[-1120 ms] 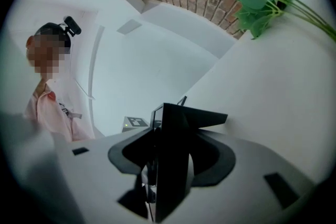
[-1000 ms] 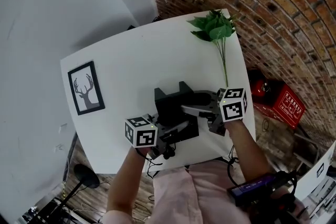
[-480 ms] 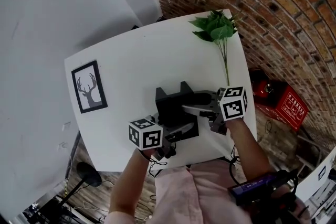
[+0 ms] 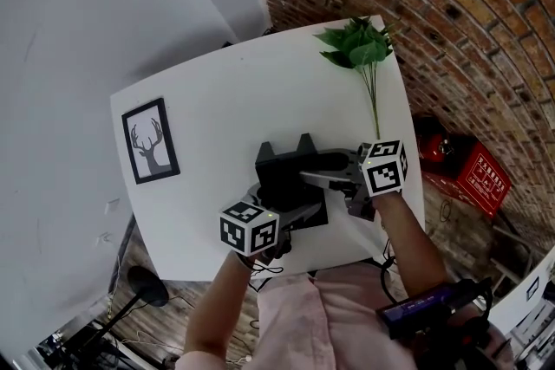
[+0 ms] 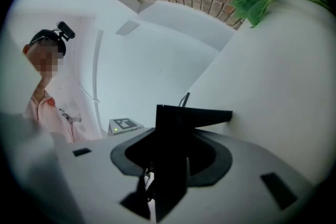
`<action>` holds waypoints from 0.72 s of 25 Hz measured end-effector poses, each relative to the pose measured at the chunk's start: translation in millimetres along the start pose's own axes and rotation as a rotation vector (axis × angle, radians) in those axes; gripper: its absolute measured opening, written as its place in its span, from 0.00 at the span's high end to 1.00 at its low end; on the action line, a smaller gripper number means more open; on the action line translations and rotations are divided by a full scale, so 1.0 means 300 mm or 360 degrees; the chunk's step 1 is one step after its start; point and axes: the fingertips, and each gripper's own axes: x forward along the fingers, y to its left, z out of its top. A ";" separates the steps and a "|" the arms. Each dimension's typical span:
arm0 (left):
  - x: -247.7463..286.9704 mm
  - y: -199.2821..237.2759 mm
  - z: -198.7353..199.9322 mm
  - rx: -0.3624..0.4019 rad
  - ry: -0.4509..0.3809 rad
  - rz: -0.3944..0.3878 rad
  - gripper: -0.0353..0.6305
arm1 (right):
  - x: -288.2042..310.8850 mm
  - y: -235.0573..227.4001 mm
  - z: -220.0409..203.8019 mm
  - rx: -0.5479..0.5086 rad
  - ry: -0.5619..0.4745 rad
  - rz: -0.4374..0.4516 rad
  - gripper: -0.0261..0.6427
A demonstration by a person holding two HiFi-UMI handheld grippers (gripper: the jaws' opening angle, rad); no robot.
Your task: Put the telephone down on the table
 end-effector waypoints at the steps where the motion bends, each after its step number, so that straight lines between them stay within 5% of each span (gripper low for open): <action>1: -0.004 0.009 -0.003 0.0049 0.0014 0.0051 0.22 | 0.000 -0.003 0.000 0.0008 -0.0003 -0.0003 0.70; 4: -0.017 0.023 -0.024 0.0131 0.0043 0.0135 0.18 | 0.000 -0.005 0.000 0.0016 0.0003 -0.0007 0.70; 9: -0.066 0.033 -0.041 0.0093 -0.0016 0.0185 0.18 | 0.001 -0.007 -0.002 0.0004 0.0014 -0.0058 0.69; 18: -0.220 -0.001 0.043 0.0124 -0.0250 0.0266 0.19 | -0.052 -0.006 0.010 -0.0124 0.0029 -0.0363 0.52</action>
